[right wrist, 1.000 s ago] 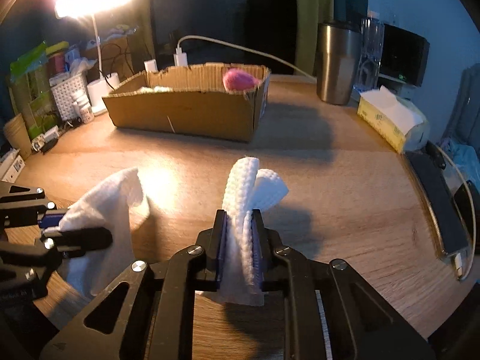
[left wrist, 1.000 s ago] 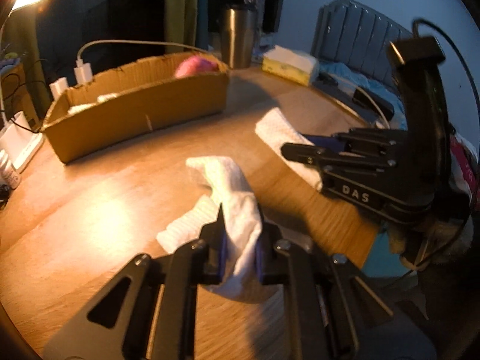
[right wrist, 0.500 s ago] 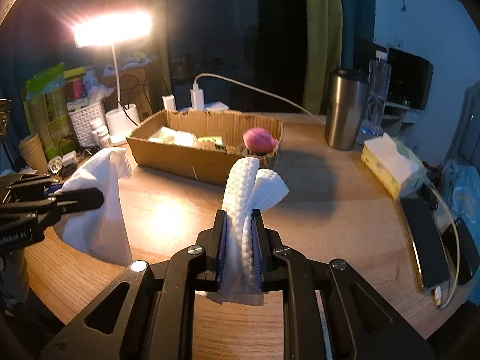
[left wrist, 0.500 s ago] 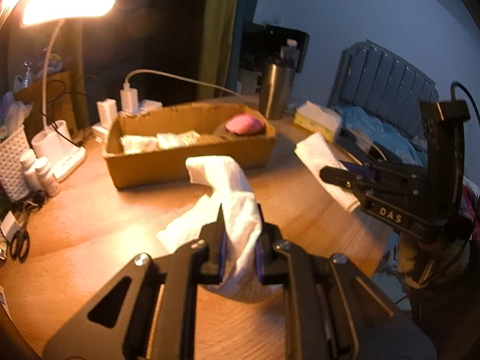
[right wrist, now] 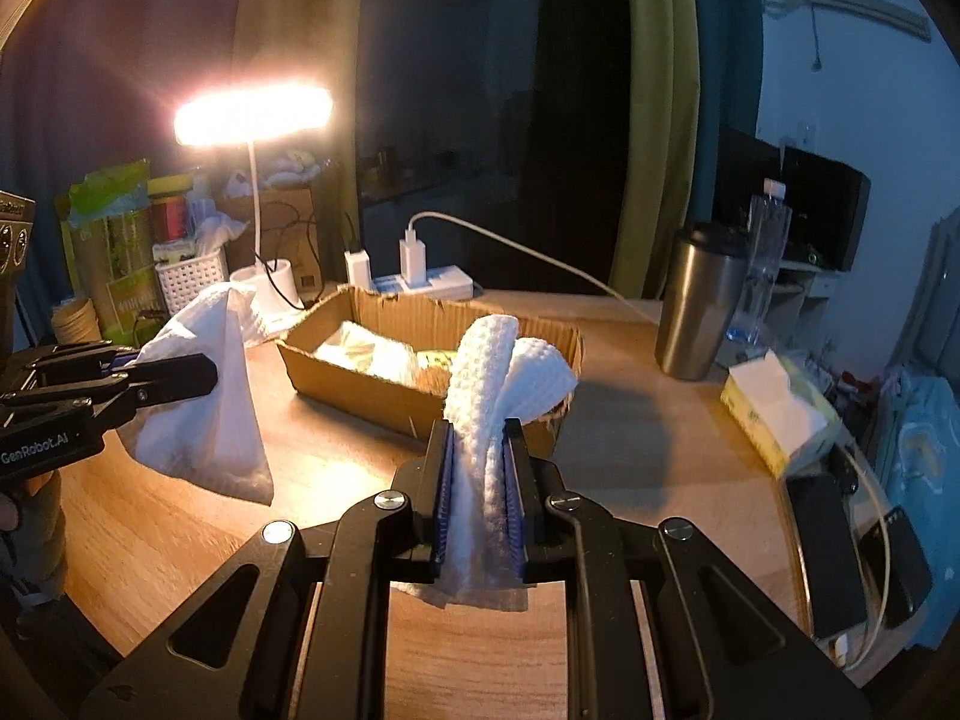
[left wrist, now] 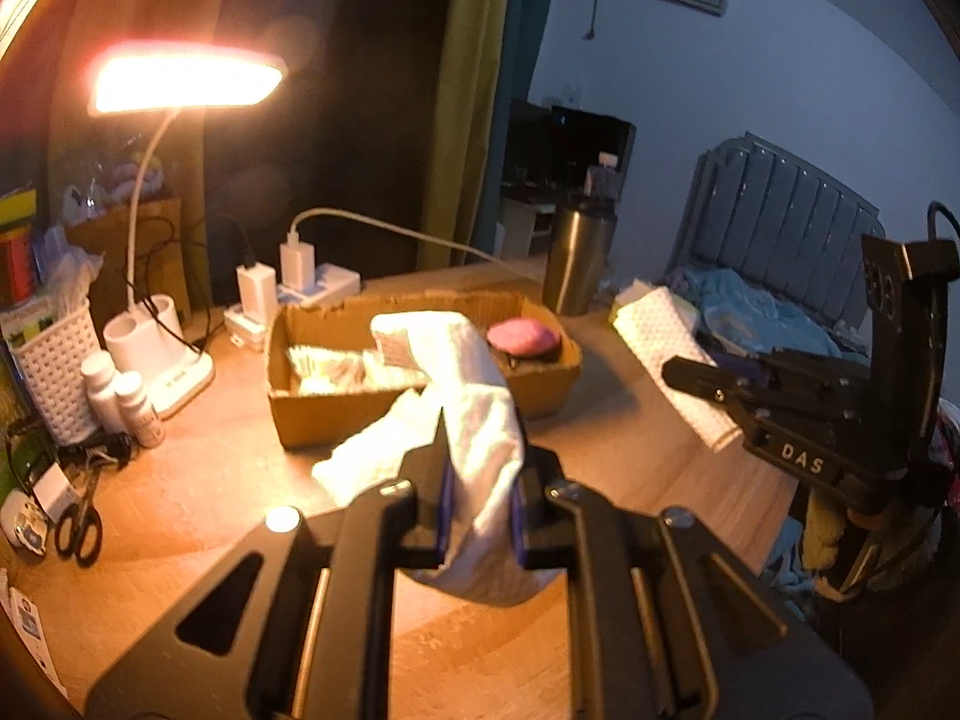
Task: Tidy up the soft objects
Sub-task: 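Lift both paper towels and carry them toward the cardboard box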
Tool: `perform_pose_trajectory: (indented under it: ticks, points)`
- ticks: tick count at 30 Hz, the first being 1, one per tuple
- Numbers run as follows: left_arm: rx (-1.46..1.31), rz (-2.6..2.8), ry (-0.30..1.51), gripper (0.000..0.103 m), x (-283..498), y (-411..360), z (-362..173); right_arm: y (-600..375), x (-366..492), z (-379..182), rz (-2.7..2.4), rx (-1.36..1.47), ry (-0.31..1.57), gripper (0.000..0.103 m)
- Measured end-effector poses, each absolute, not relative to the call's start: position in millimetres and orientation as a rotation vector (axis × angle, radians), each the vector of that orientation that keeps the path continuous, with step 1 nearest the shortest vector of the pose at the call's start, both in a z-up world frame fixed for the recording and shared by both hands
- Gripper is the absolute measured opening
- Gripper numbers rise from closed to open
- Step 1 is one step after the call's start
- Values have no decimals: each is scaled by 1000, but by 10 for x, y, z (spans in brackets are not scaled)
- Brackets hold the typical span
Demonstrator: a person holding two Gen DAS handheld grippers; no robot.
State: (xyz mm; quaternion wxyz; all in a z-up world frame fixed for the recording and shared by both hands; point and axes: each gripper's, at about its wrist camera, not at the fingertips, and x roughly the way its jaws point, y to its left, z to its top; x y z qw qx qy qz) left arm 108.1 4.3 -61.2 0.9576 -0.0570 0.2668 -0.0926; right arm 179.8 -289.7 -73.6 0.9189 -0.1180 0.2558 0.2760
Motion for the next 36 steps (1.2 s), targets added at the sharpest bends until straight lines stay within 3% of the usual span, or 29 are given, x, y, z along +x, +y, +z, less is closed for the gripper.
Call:
perform_pose_trajectory:
  ticks: [22,36]
  points:
    - [-92,-100,250,14,1128,209,-31,-2752,1845,-214,541,-207,335,17]
    - [-111,-41,209,14,1494,307,-43,-2558,2167,-231,556,-184,335,17]
